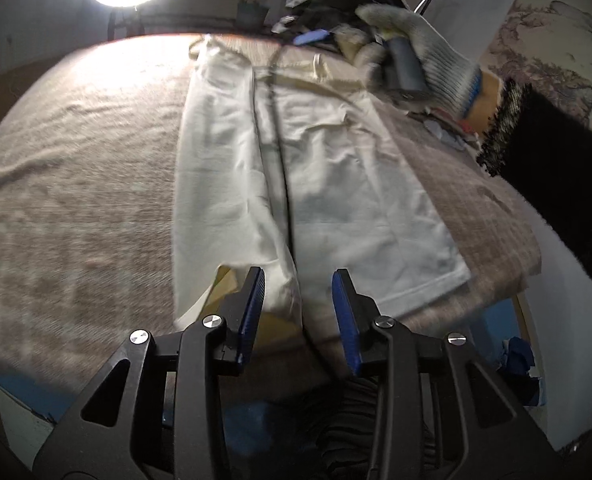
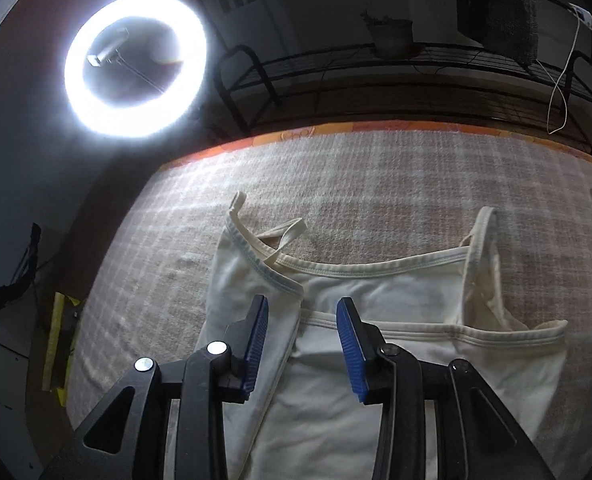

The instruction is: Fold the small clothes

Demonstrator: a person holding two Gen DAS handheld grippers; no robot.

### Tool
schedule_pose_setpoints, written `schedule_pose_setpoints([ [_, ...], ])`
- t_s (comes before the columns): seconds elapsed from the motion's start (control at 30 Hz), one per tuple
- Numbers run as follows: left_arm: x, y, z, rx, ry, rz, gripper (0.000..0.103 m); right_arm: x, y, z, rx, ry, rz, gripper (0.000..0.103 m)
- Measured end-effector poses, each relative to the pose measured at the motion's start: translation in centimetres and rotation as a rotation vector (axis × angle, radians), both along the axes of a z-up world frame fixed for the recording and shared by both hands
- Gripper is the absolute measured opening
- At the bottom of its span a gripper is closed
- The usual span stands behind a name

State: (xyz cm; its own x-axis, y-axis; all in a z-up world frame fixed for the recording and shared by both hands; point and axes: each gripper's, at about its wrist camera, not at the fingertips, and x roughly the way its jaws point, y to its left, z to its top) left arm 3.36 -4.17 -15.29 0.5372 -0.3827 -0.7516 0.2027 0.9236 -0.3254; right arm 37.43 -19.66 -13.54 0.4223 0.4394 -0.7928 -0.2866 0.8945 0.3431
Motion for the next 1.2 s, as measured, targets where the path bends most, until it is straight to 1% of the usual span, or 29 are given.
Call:
schedule_pose_setpoints([
  [0.13,-2.8,1.3,1.3,0.002,-0.046,0.034,0.035,-3.2,-3.6,3.5,0.059,-0.062,-0.009,0.038],
  [0.3,-4.5,1.7,1.7,0.019,-0.061,0.051,0.035,-7.3,-9.0,6.5,0.130,-0.100,-0.032,0.041],
  [0.4,-4.8,1.4,2.2,0.067,-0.106,0.059,0.035,-9.5,-12.1,7.5,0.144,-0.128,-0.052,0.041],
  [0.47,-3.7,1.4,2.1,0.095,-0.122,0.056,0.035,-11.0,-14.3,8.0,0.148,-0.140,-0.069,0.041],
  [0.5,-2.7,1.4,1.8,0.106,-0.118,0.061,0.035,-11.5,-15.1,8.0,0.153,-0.143,-0.078,0.041],
  [0.57,-1.0,1.6,1.2,0.088,-0.096,0.059,0.033,-12.9,-16.8,8.2,0.161,-0.144,-0.094,0.041],
  [0.6,0.1,1.7,0.7,0.064,-0.075,0.057,0.022,-13.4,-17.4,8.1,0.157,-0.146,-0.101,0.041],
  [0.63,0.8,1.6,0.0,0.054,-0.050,0.057,0.014,-14.2,-18.1,8.1,0.150,-0.149,-0.107,0.041],
  [0.67,1.3,1.4,-0.6,0.051,-0.025,0.050,0.009,-14.6,-18.6,8.1,0.145,-0.150,-0.110,0.041],
  [0.73,1.5,0.7,-1.9,0.058,0.007,0.026,0.009,-15.5,-19.3,7.9,0.139,-0.149,-0.116,0.041],
  [0.83,0.3,-0.8,-3.6,0.121,0.031,-0.025,0.009,-16.6,-20.4,7.5,0.142,-0.144,-0.120,0.041],
  [0.9,-0.7,-1.5,-4.0,0.165,-0.014,-0.024,0.009,-17.2,-21.2,7.4,0.138,-0.146,-0.122,0.041],
  [0.93,-0.9,-1.6,-3.9,0.174,-0.018,-0.023,0.009,-17.3,-21.6,7.2,0.133,-0.147,-0.124,0.041],
  [1.0,-1.1,-1.7,-3.6,0.176,-0.023,-0.007,0.009,-17.5,-22.3,6.9,0.135,-0.142,-0.130,0.041],
  [1.07,-1.7,-2.2,-2.8,0.172,-0.061,0.004,0.009,-17.5,-23.1,6.5,0.146,-0.135,-0.136,0.041],
  [1.13,-2.2,-3.4,-1.9,0.188,-0.110,-0.013,0.009,-17.6,-23.9,6.2,0.152,-0.139,-0.135,0.041],
  [1.2,-2.6,-4.9,-1.2,0.188,-0.145,-0.044,0.009,-17.6,-24.7,6.0,0.153,-0.148,-0.132,0.041],
])
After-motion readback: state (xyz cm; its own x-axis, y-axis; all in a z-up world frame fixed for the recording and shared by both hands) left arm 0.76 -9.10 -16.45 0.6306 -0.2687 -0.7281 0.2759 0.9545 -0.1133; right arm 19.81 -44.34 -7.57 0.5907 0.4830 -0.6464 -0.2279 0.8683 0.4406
